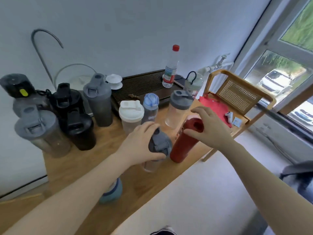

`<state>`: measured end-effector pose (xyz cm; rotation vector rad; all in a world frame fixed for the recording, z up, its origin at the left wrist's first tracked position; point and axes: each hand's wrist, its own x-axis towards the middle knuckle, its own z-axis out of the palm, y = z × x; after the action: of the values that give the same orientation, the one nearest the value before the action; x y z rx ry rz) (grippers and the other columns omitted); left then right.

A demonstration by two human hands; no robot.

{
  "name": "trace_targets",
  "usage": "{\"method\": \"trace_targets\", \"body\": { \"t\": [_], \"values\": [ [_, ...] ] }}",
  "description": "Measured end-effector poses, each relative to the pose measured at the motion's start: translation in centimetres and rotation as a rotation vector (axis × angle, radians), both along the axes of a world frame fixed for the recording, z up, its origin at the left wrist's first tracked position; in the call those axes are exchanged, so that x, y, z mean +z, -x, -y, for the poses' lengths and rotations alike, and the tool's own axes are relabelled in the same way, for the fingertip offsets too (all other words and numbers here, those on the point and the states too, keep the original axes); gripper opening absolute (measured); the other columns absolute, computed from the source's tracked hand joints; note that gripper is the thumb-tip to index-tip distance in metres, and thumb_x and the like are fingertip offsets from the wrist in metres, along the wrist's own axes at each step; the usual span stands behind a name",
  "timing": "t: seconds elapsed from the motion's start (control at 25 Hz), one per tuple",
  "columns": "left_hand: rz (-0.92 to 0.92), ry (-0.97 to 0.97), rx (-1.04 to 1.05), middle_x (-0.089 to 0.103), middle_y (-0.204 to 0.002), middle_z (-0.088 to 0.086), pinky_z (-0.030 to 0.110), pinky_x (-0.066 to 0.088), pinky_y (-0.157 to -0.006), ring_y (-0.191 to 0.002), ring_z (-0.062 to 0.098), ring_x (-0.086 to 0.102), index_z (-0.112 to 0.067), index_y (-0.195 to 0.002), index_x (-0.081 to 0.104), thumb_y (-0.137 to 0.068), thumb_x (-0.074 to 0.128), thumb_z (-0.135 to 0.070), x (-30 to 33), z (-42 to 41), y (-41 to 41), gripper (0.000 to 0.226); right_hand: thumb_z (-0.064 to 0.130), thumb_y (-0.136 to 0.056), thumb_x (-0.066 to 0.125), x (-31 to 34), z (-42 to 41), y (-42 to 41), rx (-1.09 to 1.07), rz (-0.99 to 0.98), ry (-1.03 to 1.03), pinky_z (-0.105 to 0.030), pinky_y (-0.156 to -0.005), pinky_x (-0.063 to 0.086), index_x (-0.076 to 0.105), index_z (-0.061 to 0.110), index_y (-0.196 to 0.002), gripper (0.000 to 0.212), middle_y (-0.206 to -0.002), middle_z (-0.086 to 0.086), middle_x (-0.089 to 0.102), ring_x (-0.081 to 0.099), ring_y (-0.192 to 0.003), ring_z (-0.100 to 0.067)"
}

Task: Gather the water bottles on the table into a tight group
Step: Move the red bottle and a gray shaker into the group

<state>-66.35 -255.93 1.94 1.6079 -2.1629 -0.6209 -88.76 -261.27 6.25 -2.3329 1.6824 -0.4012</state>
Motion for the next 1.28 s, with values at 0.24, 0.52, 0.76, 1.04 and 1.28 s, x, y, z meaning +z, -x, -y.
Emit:
{"method": "trace_targets", "body": {
  "t": [0.24, 0.52, 0.76, 1.04, 1.28],
  "values": [
    [0.115, -0.059, 0.241, 0.022, -0.141, -0.004, 0.038, 0.046, -0.093, -0.124, 0.021, 0.038, -0.032, -0.14, 0.015, -0.06, 0.073, -0.057, -0.4, -0.6, 3.5, 0.102, 0.042, -0.068, 0.074, -2.6, 2.0, 1.9, 0.214, -0.034, -0.071, -0.042, -0.09, 0.047, 0.039, 0.027, -0.128, 0.071, -0.124, -0.004, 0.048, 0.049, -0.111, -0.028],
    [-0.226, 0.059, 0.427, 0.028, -0.138, -0.015, 0.027, 0.029, -0.105, -0.127, 0.003, 0.027, -0.027, -0.142, 0.018, -0.065, 0.078, -0.04, 3.0, -0.9, 4.9, 0.098, 0.043, -0.07, 0.072, 5.0, 3.9, 1.0, 0.37, 0.158, 0.167, -0.033, -0.084, 0.044, 0.045, 0.034, -0.129, 0.066, -0.123, -0.003, 0.051, 0.055, -0.105, -0.022],
    [-0.496, 0.307, 0.505, 0.048, -0.117, -0.024, 0.001, 0.039, -0.083, -0.099, -0.02, 0.048, -0.034, -0.134, 0.028, -0.071, 0.076, -0.021, 8.7, 2.2, 6.3, 0.08, 0.036, -0.067, 0.075, 12.3, 4.2, -3.5, 0.641, 0.404, 0.256, -0.028, -0.088, 0.043, 0.041, 0.03, -0.131, 0.073, -0.122, -0.001, 0.052, 0.052, -0.1, -0.013],
    [-0.461, 0.438, 0.798, 0.054, -0.1, -0.021, 0.013, 0.042, -0.077, -0.092, -0.007, 0.053, -0.03, -0.127, 0.038, -0.065, 0.08, -0.026, 9.3, -0.6, 2.1, 0.075, 0.038, -0.065, 0.08, 6.8, 3.0, -6.5, 0.776, 0.55, -0.066, -0.025, -0.095, 0.04, 0.009, 0.024, -0.145, 0.108, -0.145, -0.005, 0.027, 0.039, -0.124, -0.014],
    [-0.458, 0.423, 0.984, 0.05, -0.111, -0.012, 0.028, 0.041, -0.084, -0.102, 0.01, 0.049, -0.025, -0.129, 0.036, -0.07, 0.077, -0.021, 7.8, -3.7, -2.8, 0.073, 0.029, -0.076, 0.068, -2.7, 2.0, -6.7, 0.943, -0.379, -0.098, -0.036, -0.074, 0.042, 0.016, 0.03, -0.141, 0.083, -0.151, -0.011, 0.009, 0.045, -0.118, -0.037]
  ]
}}
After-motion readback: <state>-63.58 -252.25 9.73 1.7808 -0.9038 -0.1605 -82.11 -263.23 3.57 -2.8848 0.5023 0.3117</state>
